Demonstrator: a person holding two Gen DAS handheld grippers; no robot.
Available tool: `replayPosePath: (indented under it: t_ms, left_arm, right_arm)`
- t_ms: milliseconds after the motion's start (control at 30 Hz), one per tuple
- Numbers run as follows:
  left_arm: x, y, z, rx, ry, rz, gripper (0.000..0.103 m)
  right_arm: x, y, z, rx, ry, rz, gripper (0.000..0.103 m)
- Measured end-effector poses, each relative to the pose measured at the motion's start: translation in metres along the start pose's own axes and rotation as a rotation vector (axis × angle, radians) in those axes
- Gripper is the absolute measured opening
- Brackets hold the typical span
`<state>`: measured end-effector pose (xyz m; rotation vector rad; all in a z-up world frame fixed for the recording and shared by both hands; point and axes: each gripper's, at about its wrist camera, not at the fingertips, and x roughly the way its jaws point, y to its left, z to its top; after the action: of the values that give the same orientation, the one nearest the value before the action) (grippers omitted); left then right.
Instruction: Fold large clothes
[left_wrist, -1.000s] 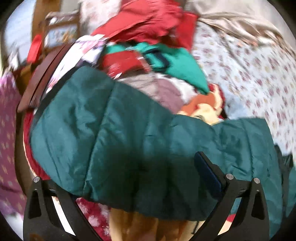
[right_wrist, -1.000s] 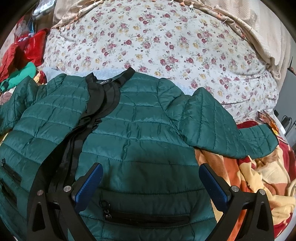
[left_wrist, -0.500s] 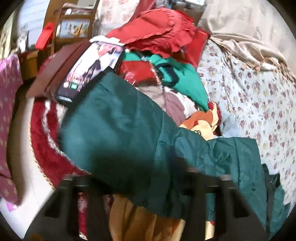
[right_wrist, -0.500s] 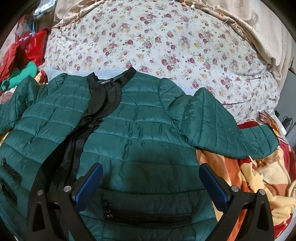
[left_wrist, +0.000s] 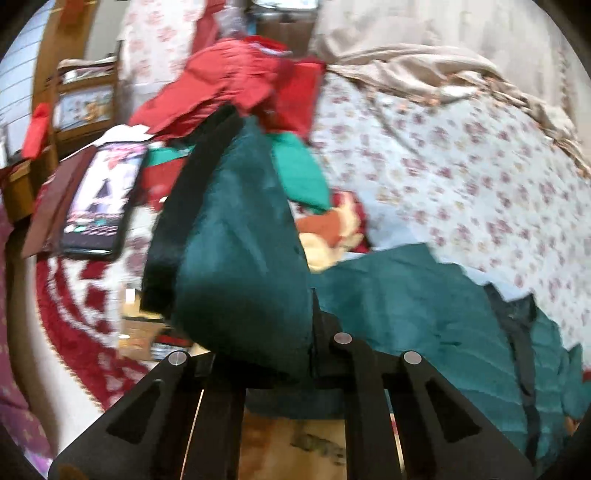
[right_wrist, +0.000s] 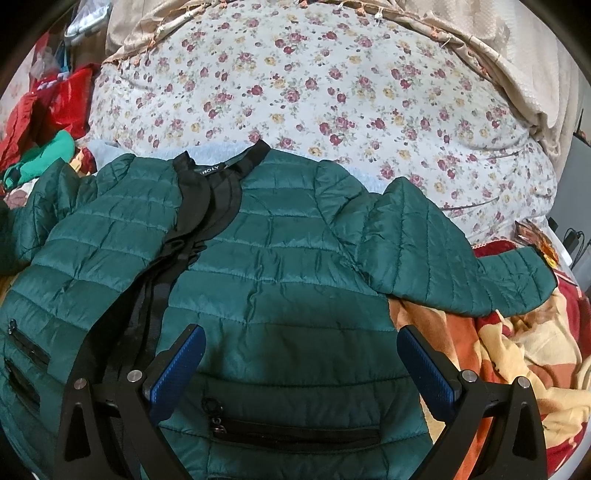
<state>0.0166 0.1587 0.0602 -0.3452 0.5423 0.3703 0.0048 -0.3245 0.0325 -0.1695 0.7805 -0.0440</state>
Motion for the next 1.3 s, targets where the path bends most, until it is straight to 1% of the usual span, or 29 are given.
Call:
replayPosePath:
  t_ms: [100, 300, 467, 600, 700, 833, 1000, 1100, 1133, 1167, 1200, 1233, 1267, 1300]
  left_arm:
    - [-0.004, -0.030, 0.005, 0.047, -0.002, -0.064, 0.009]
    - [-0.006, -0.112, 0.012, 0.143, 0.016, -0.212, 0.009]
    - [-0.009, -0.181, 0.007, 0.201, 0.045, -0.331, 0.009]
    - [-0.010, -0.248, -0.004, 0.298, 0.082, -0.444, 0.009]
    - [-0.003, -0.298, -0.019, 0.390, 0.118, -0.514, 0.009]
    - [0.016, -0.355, -0.051, 0.468, 0.199, -0.557, 0.009]
    - [0.035, -0.398, -0.103, 0.545, 0.315, -0.613, 0.009]
    - [0.042, -0.412, -0.128, 0.602, 0.376, -0.622, 0.009]
    - [0.045, -0.417, -0.137, 0.628, 0.397, -0.623, 0.014]
    - [0.046, -0.420, -0.142, 0.649, 0.410, -0.617, 0.022]
    - [0.047, -0.423, -0.147, 0.669, 0.426, -0.619, 0.041]
    - [0.047, -0.424, -0.150, 0.684, 0.448, -0.647, 0.061]
    - [0.044, -0.424, -0.151, 0.697, 0.451, -0.666, 0.068]
    - [0.039, -0.424, -0.152, 0.709, 0.442, -0.670, 0.076]
  right_arm:
    - [-0.001, -0.002, -0.001, 0.000, 0.006, -0.009, 0.103]
    - [-0.004, -0.016, -0.008, 0.018, 0.026, -0.045, 0.103]
    - [-0.008, -0.033, -0.012, 0.060, 0.027, -0.053, 0.103]
    - [-0.010, -0.041, -0.015, 0.078, 0.033, -0.061, 0.103]
    - [-0.007, -0.048, -0.019, 0.092, 0.060, -0.079, 0.103]
    - [-0.003, -0.063, -0.025, 0.129, 0.091, -0.097, 0.103]
    - [0.004, -0.080, -0.031, 0.177, 0.127, -0.110, 0.103]
    - [0.008, -0.086, -0.033, 0.198, 0.138, -0.109, 0.103]
    - [0.009, -0.087, -0.033, 0.205, 0.140, -0.106, 0.103]
    - [0.011, -0.088, -0.033, 0.208, 0.144, -0.105, 0.103]
    - [0.012, -0.088, -0.033, 0.209, 0.147, -0.104, 0.103]
    - [0.013, -0.087, -0.033, 0.208, 0.149, -0.105, 0.103]
    - [0.013, -0.086, -0.033, 0.207, 0.149, -0.105, 0.103]
    - [0.013, -0.086, -0.032, 0.207, 0.149, -0.106, 0.103]
